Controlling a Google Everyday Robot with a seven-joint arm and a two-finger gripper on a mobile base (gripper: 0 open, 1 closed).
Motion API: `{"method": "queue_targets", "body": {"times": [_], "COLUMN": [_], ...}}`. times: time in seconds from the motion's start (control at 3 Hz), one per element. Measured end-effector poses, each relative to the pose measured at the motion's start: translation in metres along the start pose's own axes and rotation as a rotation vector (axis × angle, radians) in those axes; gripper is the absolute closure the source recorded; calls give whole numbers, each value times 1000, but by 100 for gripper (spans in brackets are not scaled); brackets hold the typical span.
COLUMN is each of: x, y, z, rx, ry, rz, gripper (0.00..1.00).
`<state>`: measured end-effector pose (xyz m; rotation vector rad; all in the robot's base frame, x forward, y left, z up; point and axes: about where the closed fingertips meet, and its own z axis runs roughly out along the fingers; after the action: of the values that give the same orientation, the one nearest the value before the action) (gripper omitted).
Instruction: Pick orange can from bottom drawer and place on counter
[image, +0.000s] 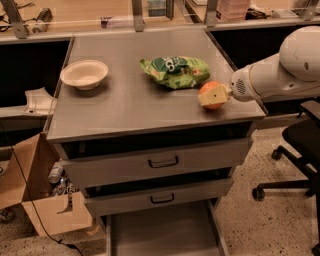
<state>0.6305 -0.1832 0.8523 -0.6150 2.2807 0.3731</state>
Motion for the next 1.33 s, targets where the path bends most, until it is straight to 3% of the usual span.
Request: {"method": "queue_targets", "body": {"times": [0.33,1.0,1.33], "x": [0,0,0], "y": [0,0,0], "z": [0,0,0], "rx": [0,0,0], "ry": [0,0,0], "rz": [0,0,0], "gripper": [50,3,0]}}
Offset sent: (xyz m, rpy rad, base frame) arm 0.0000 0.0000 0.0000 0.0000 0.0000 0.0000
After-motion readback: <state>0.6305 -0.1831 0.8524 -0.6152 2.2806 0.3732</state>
